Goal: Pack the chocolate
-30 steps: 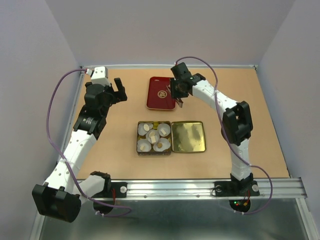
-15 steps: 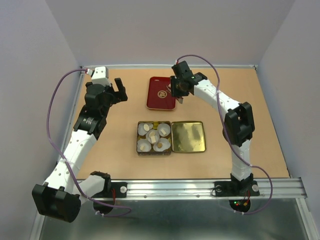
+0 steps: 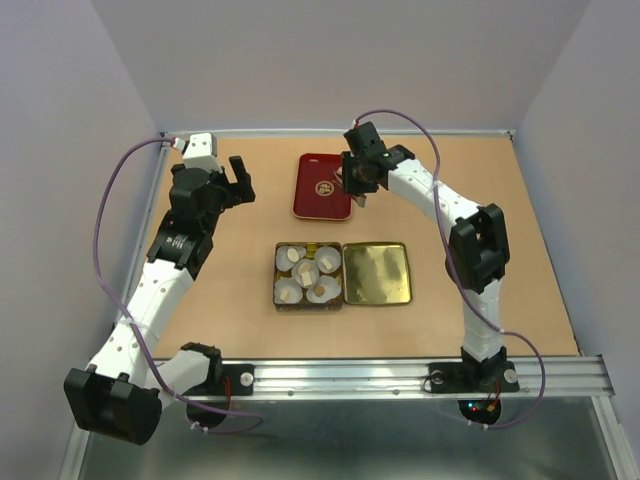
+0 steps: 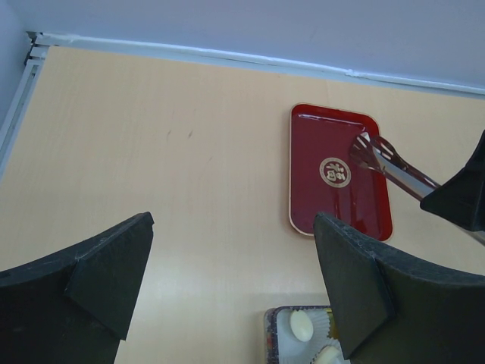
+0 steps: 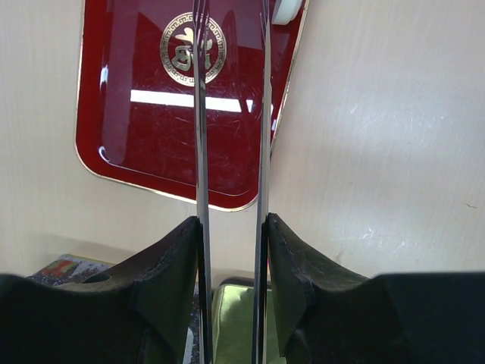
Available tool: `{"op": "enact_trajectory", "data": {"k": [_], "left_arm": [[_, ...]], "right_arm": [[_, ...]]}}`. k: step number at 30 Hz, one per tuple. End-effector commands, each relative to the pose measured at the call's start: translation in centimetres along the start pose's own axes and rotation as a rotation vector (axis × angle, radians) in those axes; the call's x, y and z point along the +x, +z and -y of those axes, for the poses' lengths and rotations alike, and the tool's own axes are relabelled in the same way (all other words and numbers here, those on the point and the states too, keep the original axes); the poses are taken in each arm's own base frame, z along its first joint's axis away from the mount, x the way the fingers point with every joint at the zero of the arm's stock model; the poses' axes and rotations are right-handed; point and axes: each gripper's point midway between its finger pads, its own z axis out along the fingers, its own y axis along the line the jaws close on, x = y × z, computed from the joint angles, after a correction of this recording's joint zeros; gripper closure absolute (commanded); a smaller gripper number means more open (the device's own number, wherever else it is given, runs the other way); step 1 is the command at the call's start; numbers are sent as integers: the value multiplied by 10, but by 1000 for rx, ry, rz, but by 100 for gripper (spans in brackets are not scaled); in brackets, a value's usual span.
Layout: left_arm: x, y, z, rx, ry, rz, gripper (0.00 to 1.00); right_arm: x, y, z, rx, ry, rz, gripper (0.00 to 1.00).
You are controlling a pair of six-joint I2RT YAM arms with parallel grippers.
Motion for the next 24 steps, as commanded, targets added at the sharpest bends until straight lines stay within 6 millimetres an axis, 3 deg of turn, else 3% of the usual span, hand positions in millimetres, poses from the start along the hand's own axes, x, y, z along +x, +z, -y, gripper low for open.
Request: {"op": "enact_trajectory", "data": {"k": [1,11,24], "left_arm": [[-33,-11,6,15,-2,89,1],[-33,-11,6,15,-1,89,1],[-32,-10,6,11,1,85,1]], "right_arm": [[-13,-6,6,1,44,44,55],[-8,8,15,16,48,19,54],[-25,21,0,-28,29,42,54]]}}
